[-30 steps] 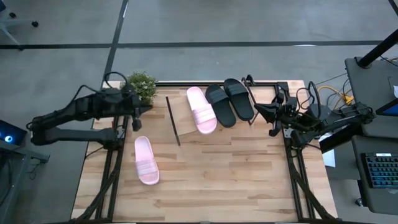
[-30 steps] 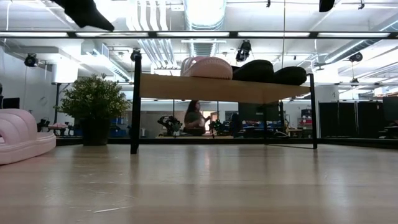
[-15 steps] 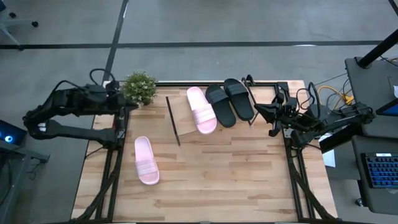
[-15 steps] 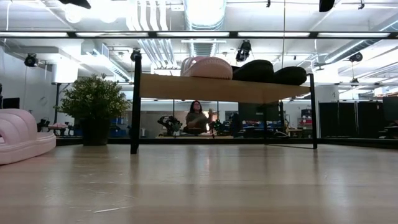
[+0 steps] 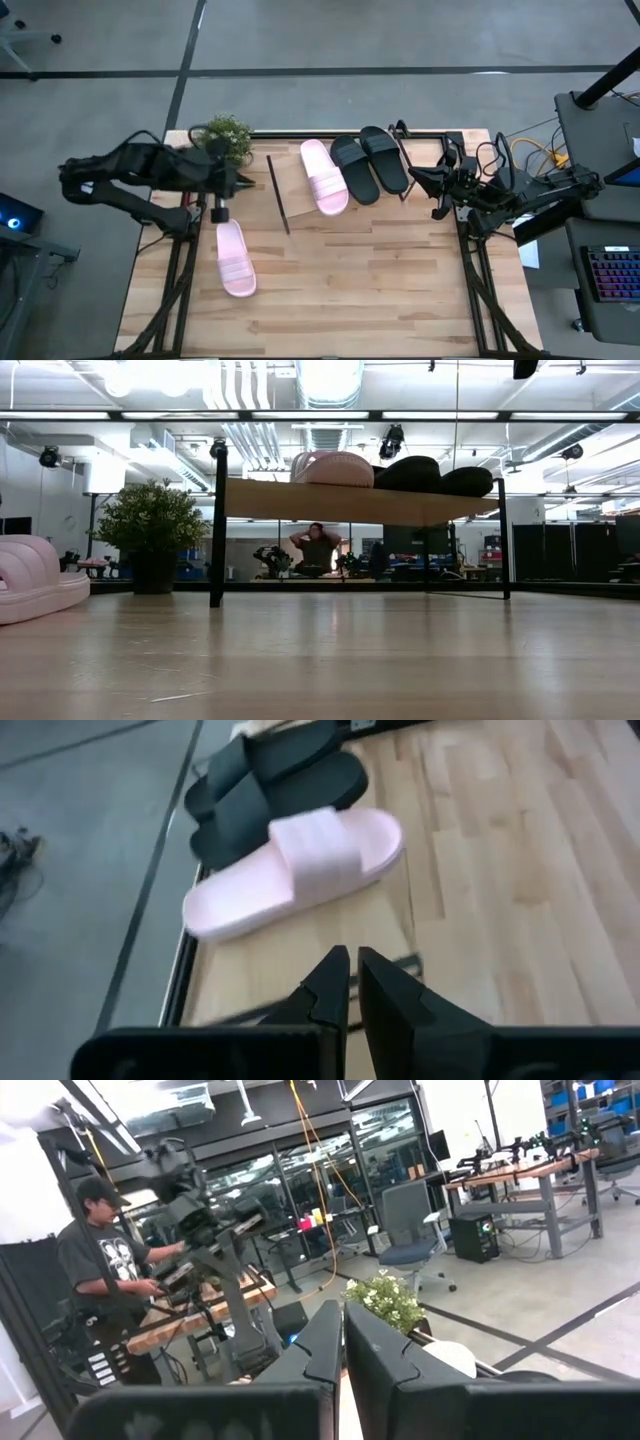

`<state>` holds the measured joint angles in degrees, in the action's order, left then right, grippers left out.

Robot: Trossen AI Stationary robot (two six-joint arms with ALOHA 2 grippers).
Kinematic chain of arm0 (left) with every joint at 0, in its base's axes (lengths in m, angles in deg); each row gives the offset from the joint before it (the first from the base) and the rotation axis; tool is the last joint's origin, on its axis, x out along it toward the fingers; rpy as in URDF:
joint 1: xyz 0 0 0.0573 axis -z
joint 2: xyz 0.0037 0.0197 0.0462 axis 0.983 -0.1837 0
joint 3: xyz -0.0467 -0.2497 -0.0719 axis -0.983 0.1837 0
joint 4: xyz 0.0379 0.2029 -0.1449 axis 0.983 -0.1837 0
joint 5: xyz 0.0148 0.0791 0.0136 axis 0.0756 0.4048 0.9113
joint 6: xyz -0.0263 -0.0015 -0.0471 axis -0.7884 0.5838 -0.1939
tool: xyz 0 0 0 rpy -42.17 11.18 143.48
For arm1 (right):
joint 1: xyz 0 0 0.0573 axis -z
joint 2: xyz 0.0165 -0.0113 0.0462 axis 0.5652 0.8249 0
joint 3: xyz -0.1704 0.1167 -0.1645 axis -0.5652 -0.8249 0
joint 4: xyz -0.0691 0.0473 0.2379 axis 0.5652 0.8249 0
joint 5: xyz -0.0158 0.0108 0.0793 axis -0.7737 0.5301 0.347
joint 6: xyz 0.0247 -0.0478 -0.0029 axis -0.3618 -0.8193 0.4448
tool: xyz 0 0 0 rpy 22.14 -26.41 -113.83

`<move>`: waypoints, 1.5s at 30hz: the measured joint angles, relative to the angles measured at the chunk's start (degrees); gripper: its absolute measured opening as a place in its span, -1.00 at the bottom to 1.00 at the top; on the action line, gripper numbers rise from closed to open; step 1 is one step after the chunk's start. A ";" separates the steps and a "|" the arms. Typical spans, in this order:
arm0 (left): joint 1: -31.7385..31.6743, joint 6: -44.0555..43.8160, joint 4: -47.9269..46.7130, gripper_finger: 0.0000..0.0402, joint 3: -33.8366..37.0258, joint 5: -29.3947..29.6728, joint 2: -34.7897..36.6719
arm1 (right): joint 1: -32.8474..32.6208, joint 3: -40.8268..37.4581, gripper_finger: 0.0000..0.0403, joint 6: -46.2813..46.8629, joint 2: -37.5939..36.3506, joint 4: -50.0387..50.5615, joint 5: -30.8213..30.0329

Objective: Pick and place slides into the shelf
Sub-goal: Put the pink slipper on the shelf

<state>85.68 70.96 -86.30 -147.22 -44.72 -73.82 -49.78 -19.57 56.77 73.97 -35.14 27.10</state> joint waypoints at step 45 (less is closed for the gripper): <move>42.32 -72.93 -28.21 -0.95 0.20 8.58 -38.90 | -0.01 0.00 -0.96 0.24 -0.02 2.80 0.44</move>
<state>128.01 -1.97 -114.51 -147.02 -36.15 -112.72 -49.79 -19.57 57.01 73.95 -32.35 27.53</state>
